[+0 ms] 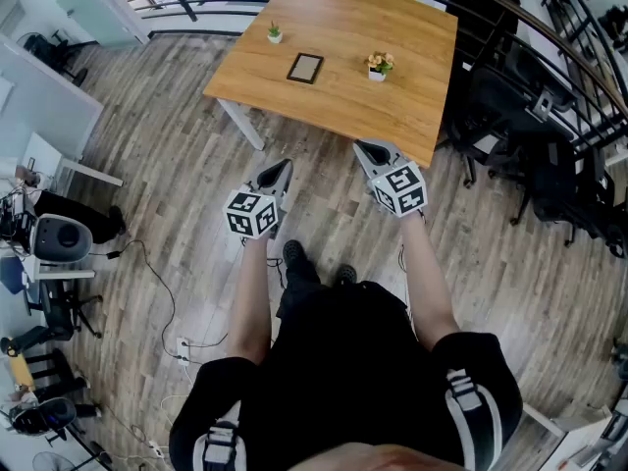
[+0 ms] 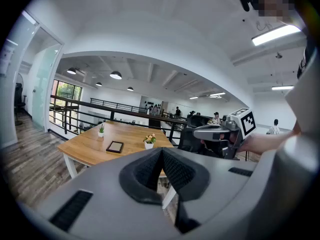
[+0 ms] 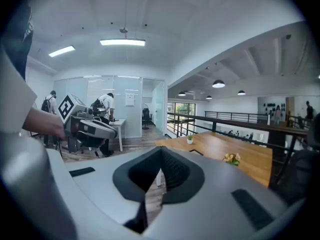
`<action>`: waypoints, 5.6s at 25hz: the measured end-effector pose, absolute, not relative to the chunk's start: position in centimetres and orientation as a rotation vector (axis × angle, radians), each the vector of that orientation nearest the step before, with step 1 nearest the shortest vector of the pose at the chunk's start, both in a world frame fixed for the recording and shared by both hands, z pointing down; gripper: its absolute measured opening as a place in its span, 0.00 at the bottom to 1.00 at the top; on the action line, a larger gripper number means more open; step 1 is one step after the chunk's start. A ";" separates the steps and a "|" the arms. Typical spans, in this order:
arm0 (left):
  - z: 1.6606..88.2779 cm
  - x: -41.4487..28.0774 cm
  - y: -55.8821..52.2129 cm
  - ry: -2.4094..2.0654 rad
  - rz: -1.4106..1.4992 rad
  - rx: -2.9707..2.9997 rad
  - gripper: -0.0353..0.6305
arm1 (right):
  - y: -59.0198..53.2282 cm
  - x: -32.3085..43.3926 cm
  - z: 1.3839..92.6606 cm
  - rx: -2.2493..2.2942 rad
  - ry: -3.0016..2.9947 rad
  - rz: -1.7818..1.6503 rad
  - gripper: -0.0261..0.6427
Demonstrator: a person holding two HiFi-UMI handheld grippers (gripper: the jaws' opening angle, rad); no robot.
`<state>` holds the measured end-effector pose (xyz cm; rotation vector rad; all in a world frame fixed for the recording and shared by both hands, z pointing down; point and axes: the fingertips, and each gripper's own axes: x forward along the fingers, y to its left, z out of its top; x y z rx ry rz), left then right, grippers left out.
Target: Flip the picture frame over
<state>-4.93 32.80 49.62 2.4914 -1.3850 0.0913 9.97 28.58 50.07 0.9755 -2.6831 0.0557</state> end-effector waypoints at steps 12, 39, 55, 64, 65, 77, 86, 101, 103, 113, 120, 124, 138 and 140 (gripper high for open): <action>48.5 -2.8 33.3 -1.418 0.183 2.583 0.08 | 28.6 10.6 49.8 0.963 -2.697 0.067 0.05; 48.9 -7.7 27.8 -1.301 0.080 2.554 0.08 | 25.1 6.5 51.2 1.036 -2.638 0.132 0.05; 50.7 -14.6 19.2 -1.251 0.094 2.565 0.08 | 17.7 1.1 53.6 1.143 -2.558 0.180 0.05; 51.0 -17.8 14.4 -1.162 0.059 2.587 0.08 | 14.5 -1.0 54.6 1.259 -2.507 0.225 0.05; 51.3 -18.2 14.2 -1.160 0.058 2.583 0.08 | 14.4 -1.3 54.9 1.258 -2.500 0.231 0.05; 52.7 -20.9 9.2 -1.193 0.092 2.546 0.09 | 8.7 -2.3 56.0 1.291 -2.484 0.264 0.05; 53.3 -21.6 4.0 -1.234 0.129 2.500 0.09 | 2.8 -3.1 57.2 1.233 -2.495 0.309 0.05; 57.1 -19.3 -5.5 -1.309 0.211 2.346 0.09 | -8.7 0.8 61.3 1.124 -2.459 0.401 0.05; 57.3 -18.8 -6.8 -1.326 0.225 2.337 0.09 | -10.3 1.2 61.5 1.108 -2.462 0.400 0.05; 58.8 -16.2 -11.7 -1.422 0.337 2.316 0.09 | -16.0 1.9 62.8 1.001 -2.500 0.408 0.05; 61.0 -16.4 -13.4 -1.472 0.314 2.242 0.09 | -16.8 1.7 64.6 0.954 -2.496 0.449 0.05; 62.5 -16.5 -13.7 -1.452 0.324 2.216 0.09 | -16.9 1.7 65.1 0.957 -2.488 0.456 0.05; 70.9 -15.0 -15.6 -1.265 0.436 2.190 0.09 | -17.1 1.5 69.7 0.988 -2.396 0.533 0.05; 71.9 -14.8 -15.9 -1.235 0.451 2.186 0.09 | -17.2 1.5 70.3 0.991 -2.381 0.543 0.05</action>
